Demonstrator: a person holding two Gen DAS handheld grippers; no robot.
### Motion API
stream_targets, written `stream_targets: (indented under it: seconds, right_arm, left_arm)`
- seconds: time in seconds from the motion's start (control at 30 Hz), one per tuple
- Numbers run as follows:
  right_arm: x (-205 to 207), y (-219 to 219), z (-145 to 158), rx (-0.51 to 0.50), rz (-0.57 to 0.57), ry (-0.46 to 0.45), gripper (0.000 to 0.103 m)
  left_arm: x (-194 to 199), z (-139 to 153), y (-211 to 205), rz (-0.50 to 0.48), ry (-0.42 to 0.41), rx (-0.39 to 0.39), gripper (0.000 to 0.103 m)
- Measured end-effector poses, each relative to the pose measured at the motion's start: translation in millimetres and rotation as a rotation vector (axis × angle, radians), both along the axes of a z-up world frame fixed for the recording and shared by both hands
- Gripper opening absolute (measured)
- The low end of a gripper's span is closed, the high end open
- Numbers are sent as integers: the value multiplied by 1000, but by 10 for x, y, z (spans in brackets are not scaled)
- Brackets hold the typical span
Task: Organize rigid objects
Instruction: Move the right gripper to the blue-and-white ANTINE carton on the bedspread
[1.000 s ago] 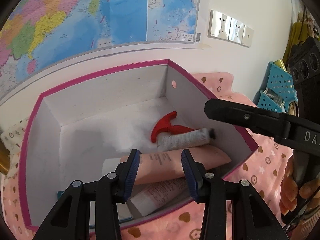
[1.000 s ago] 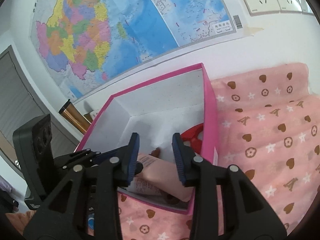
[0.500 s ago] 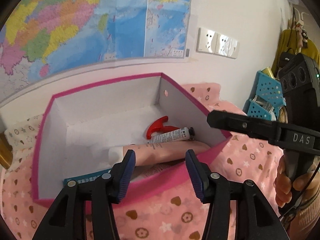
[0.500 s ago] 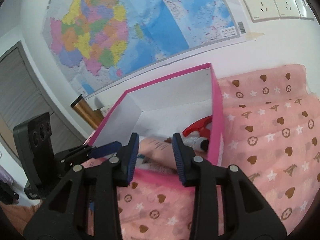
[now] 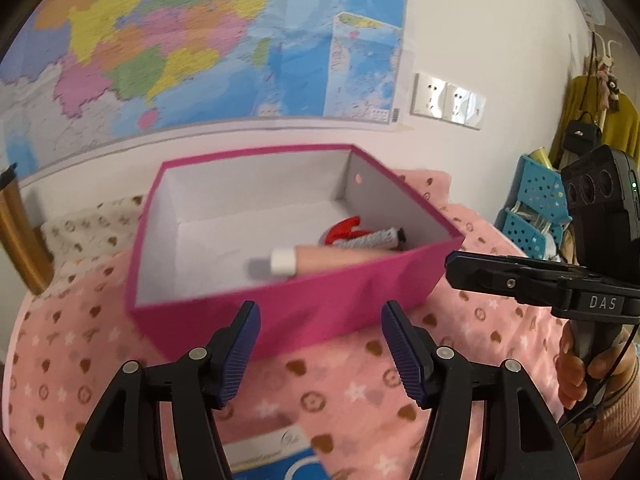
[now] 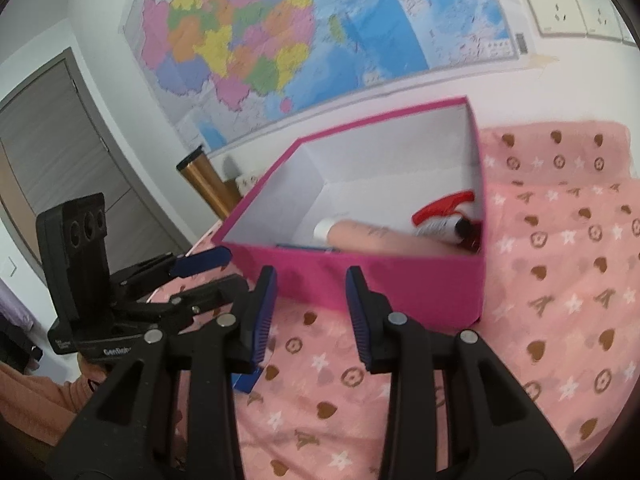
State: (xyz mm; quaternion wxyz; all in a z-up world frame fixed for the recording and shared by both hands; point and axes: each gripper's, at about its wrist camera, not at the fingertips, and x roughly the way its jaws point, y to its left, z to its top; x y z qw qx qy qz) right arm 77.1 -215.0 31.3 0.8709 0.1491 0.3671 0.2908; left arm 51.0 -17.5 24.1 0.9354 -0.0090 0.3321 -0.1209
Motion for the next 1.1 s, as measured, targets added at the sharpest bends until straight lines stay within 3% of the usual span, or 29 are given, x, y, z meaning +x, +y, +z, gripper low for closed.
stream_targets:
  seconds: [0.57,1.1]
  right_arm:
    - [-139,492,-384,-31,137,111,38]
    - [-188,967,-735,-47,251,208,43]
  left_arm:
    - [-324,-418,662,186,101,-4,64]
    - [-589,-663,875,194,195,-66,64]
